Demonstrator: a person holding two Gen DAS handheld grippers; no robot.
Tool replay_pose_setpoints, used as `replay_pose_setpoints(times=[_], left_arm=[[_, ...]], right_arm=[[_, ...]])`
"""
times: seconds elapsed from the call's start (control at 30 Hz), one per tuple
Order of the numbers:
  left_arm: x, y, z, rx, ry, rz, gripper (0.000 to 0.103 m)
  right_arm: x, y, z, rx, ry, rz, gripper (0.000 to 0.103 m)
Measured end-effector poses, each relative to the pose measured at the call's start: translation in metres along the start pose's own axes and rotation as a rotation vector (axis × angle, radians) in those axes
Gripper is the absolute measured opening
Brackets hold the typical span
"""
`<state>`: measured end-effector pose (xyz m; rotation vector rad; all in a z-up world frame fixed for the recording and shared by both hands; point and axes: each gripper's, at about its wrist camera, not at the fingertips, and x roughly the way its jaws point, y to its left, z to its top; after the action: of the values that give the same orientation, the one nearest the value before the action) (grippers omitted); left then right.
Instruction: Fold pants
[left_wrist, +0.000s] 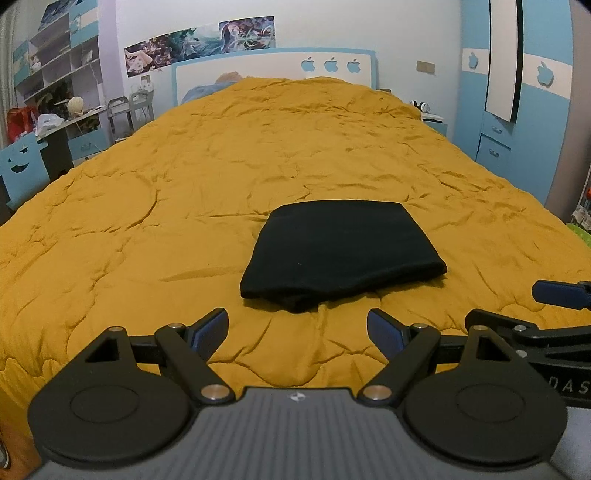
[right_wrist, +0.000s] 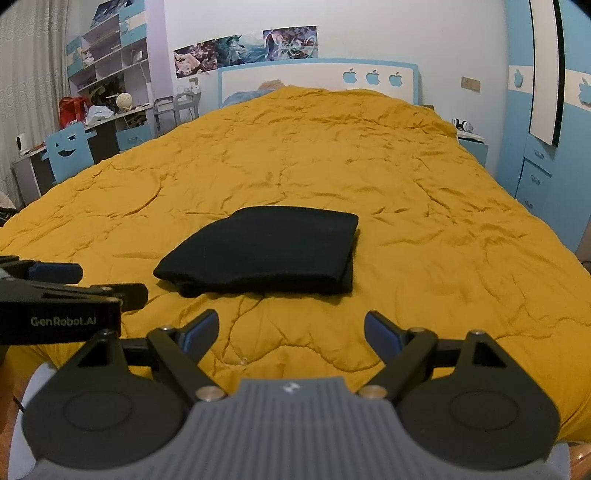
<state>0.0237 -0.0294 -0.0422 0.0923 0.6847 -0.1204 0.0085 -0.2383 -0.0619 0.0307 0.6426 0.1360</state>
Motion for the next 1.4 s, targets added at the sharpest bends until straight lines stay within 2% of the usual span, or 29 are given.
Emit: replay_pose_setpoints(times=[1.4], left_arm=[[0.0014, 0.0039, -0.0021, 0.001, 0.016, -0.005, 0.099]], right_arm=[[-0.0032, -0.0003, 0.0015, -0.004, 0.003, 0.0, 0.082]])
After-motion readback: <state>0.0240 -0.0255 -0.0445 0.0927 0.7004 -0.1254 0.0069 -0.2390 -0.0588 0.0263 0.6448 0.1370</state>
